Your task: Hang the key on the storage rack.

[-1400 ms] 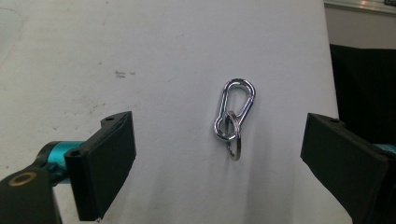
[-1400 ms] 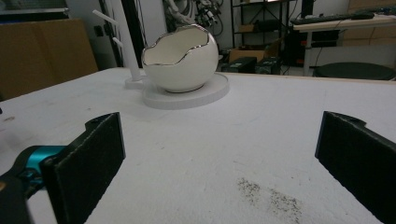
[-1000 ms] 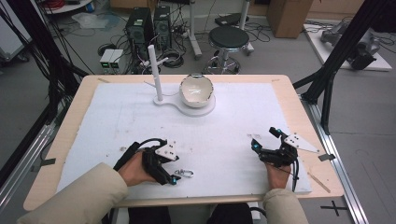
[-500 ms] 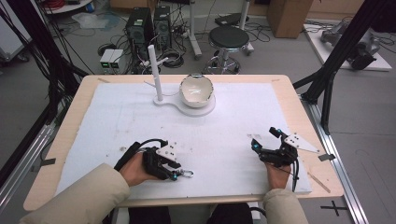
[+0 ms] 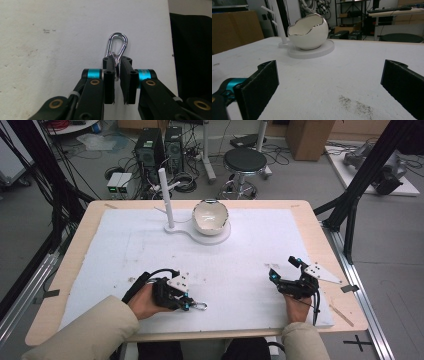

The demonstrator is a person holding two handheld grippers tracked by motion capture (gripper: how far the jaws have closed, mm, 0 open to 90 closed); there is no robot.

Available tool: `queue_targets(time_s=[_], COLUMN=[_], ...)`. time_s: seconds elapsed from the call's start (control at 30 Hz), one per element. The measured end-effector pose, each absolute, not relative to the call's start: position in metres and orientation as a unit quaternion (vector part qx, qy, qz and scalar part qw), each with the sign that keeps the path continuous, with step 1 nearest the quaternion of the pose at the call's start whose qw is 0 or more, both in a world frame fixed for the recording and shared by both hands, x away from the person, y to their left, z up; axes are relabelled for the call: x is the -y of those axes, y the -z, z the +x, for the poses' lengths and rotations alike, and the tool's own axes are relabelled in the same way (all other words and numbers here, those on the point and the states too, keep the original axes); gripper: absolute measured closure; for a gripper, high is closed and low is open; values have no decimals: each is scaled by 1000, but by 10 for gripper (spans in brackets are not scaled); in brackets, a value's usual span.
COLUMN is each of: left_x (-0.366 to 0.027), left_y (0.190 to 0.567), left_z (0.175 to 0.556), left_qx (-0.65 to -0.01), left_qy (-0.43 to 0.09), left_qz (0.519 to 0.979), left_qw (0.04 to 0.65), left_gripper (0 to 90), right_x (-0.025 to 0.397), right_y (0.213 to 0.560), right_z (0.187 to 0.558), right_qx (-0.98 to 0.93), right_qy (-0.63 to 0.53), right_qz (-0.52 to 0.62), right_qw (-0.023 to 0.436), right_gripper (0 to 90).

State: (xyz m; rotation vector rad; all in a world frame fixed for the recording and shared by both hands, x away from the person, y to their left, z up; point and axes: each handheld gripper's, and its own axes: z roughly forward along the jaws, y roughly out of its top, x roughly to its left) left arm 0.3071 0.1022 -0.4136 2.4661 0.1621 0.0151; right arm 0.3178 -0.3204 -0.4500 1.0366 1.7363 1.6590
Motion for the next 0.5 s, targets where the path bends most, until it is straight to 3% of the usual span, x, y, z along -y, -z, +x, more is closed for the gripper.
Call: queue_targets(time_s=[0.5], left_x=[-103], left_y=[413], left_z=[309], left_qx=[-87], left_qy=[3], left_qz=[940], left_qw=[331], left_gripper=[883], right_x=[320], right_y=[450], right_z=[318], right_qx=[-639], right_qy=[-613], right_qz=[386], right_qw=[258], right_gripper=[5])
